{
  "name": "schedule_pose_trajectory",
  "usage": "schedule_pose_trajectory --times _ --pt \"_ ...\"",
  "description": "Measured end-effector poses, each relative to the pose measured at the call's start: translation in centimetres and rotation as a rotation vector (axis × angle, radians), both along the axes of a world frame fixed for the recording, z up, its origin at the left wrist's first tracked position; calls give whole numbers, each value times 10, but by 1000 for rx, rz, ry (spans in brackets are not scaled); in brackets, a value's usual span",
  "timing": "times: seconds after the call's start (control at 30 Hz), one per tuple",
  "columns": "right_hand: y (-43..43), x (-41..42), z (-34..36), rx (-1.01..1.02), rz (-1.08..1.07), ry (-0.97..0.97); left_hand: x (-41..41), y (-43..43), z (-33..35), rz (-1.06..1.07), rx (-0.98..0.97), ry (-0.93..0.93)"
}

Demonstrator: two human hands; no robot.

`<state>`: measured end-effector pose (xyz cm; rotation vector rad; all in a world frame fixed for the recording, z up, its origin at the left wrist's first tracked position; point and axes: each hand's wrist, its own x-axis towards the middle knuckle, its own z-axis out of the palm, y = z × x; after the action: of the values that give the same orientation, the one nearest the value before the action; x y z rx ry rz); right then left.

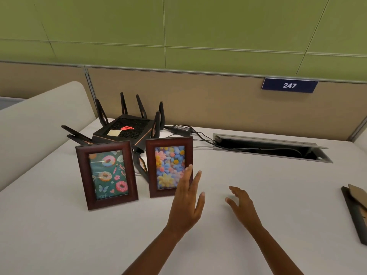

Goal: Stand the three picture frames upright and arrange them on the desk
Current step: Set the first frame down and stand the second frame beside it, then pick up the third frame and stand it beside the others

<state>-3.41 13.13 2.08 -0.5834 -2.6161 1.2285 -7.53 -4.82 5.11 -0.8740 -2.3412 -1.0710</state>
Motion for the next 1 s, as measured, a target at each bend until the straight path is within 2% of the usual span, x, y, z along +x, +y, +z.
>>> schedule_pose_trajectory --times 0.23,0.33,0.5,0.67,0.83,1.0 --pt "62 63 2 236 -109 -29 50 71 -30 -190 -213 -487" --pt "92 89 4 291 -190 -37 69 106 -34 -284 -259 -624" --pt "148 134 7 303 -347 -75 98 166 -29 -412 -223 -783" --pt "203 174 13 288 -523 -122 125 232 -15 -494 -127 -1070" --pt "243 204 18 271 -701 -133 148 284 -6 -567 -131 -1166" --pt "277 225 15 111 -821 -180 157 325 4 -543 -98 -1339"
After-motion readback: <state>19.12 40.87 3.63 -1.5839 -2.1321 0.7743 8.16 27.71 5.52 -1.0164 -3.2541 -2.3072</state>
